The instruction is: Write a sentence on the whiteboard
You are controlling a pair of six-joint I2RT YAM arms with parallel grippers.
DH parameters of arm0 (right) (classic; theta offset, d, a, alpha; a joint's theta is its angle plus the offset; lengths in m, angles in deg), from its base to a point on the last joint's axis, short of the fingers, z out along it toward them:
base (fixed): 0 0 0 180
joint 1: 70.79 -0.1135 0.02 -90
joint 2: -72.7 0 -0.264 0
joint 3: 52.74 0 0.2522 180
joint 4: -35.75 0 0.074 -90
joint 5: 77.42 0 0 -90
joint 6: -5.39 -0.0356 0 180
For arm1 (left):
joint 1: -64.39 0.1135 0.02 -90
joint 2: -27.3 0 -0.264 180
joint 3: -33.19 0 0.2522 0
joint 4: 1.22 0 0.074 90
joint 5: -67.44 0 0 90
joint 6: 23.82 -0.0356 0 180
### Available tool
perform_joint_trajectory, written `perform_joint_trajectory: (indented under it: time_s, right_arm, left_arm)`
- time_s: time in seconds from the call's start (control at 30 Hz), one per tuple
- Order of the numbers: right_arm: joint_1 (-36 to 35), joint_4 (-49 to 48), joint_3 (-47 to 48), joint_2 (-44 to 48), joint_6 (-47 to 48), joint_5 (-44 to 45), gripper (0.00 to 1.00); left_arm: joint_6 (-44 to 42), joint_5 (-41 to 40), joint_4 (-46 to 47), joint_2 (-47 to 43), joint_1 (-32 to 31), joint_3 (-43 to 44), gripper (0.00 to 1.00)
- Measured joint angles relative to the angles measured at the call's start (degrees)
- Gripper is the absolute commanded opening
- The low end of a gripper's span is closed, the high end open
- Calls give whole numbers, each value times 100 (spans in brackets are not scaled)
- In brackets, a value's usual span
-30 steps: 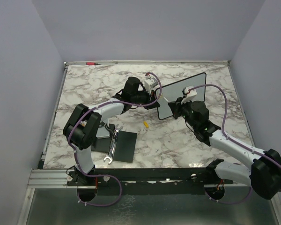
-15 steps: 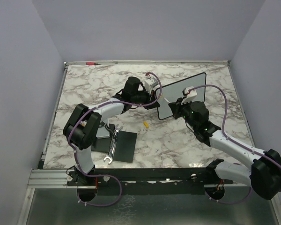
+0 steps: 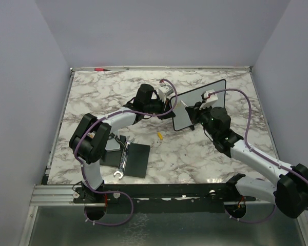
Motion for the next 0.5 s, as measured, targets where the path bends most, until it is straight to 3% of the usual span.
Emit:
perform_joint_trajectory:
  time_s: [0.5]
  right_arm:
    - [0,127,-28,509,-9,-2,1]
  left_arm:
    - [-2,-2,-24,0,0,11,0]
